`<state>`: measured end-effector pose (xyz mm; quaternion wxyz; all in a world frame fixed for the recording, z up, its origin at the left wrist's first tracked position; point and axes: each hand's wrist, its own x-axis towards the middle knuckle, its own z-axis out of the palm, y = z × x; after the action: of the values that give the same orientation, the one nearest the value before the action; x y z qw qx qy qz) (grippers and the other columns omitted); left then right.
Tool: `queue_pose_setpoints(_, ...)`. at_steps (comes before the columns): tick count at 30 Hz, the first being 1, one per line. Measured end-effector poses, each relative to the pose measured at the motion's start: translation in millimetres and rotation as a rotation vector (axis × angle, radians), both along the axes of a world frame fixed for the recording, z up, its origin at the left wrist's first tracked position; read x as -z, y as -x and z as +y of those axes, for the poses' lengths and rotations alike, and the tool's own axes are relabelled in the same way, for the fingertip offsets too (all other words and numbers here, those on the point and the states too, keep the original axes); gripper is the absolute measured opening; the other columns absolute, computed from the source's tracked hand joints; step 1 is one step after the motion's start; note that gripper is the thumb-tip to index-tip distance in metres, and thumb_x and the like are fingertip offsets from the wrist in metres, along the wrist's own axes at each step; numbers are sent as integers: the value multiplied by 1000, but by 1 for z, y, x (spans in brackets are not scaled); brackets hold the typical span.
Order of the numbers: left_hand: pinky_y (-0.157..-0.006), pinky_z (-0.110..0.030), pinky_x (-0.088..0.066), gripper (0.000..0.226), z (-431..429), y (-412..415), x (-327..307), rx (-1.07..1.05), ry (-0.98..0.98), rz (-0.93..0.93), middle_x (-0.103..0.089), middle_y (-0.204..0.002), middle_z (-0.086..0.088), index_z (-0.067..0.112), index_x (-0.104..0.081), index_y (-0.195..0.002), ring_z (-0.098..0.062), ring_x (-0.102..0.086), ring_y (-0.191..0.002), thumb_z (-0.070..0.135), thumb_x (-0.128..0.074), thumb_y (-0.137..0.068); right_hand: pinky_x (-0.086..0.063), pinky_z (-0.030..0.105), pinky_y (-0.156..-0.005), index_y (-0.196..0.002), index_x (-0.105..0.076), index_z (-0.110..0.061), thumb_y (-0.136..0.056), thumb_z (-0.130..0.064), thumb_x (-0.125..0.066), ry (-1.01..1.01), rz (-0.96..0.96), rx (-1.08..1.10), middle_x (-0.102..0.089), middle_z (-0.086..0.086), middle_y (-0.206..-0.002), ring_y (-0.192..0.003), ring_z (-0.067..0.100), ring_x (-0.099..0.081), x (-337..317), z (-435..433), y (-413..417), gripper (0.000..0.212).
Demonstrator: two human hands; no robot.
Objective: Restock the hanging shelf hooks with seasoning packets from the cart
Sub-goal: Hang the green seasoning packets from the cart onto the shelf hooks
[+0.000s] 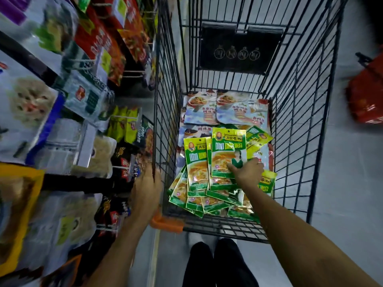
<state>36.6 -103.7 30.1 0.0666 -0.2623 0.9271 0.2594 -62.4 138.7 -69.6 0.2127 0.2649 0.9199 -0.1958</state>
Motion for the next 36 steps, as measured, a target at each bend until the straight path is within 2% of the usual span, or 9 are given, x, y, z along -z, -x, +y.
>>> queue_pose_setpoints(6,-78,-44,-48,33,-1,0,-9,43,-11,37,-56,-124,-31,-6,-58,-118,-44,-61,-98,19,-46,-100,-45,40,-70,-111,-54,5,-71,-42,-82,171,-17,203,-59,23,-107,-91,28,-56,2,8,7,68)
queue_pose_setpoints(11,-61,-36,-44,27,-6,-1,-14,34,-62,57,-65,-80,-21,-2,-61,-109,-35,-62,-74,21,-49,-98,-44,40,-70,-91,-55,2,-81,-32,-76,279,11,338,-56,22,-90,-84,27,-53,1,33,-8,41)
queue_pose_setpoints(14,-58,-35,-46,27,-8,-1,-14,34,-79,61,-63,-75,-15,1,-60,-110,-28,-60,-66,22,-48,-99,-48,41,-70,-86,-63,5,-87,-25,-70,275,35,383,-62,22,-87,-82,31,-58,-2,45,-16,31)
queue_pose_setpoints(20,-74,-42,-52,29,-8,-3,-23,50,-124,21,-68,-93,-17,4,-59,-116,-33,-64,-86,23,-46,-100,-44,31,-64,-97,-69,5,-90,-20,-66,212,150,494,-68,25,-93,-77,30,-59,-36,50,-38,26)
queue_pose_setpoints(25,-89,-40,-44,34,5,3,-53,71,51,208,-57,-128,-14,4,-53,-128,-30,-54,-115,19,-51,-98,-55,37,-71,-105,-68,3,-90,-12,-64,574,290,439,-66,15,-88,-86,31,-65,-96,25,-54,21)
queue_pose_setpoints(27,-93,-33,-44,41,18,15,-64,68,-141,233,-55,-127,-4,9,-51,-131,-19,-52,-115,30,-55,-96,-58,30,-68,-107,-66,2,-90,-8,-63,834,232,426,-67,14,-93,-84,26,-67,-121,8,-63,21)
queue_pose_setpoints(30,-75,-14,-50,52,37,33,-76,-38,-686,59,-63,-108,3,17,-58,-117,-7,-64,-90,51,-65,-78,-56,25,-63,-92,-68,-8,-89,-10,-63,1124,49,317,-71,14,-93,-82,24,-70,-145,-20,-70,6)
queue_pose_setpoints(34,-96,-47,-49,87,29,41,-65,-297,-951,-124,-61,-122,-17,5,-55,-123,-31,-61,-109,46,-82,-51,-56,25,-63,-88,-66,-4,-89,-11,-63,1352,-98,260,-74,11,-87,-79,21,-71,-141,-37,-67,7)
queue_pose_setpoints(36,-93,-48,-51,63,23,40,-51,-305,-936,-121,-65,-117,-17,8,-59,-114,-28,-65,-104,29,-83,-59,-57,26,-71,-93,-67,-2,-92,-16,-60,1303,-111,223,-73,10,-92,-84,21,-70,-125,-32,-62,16)
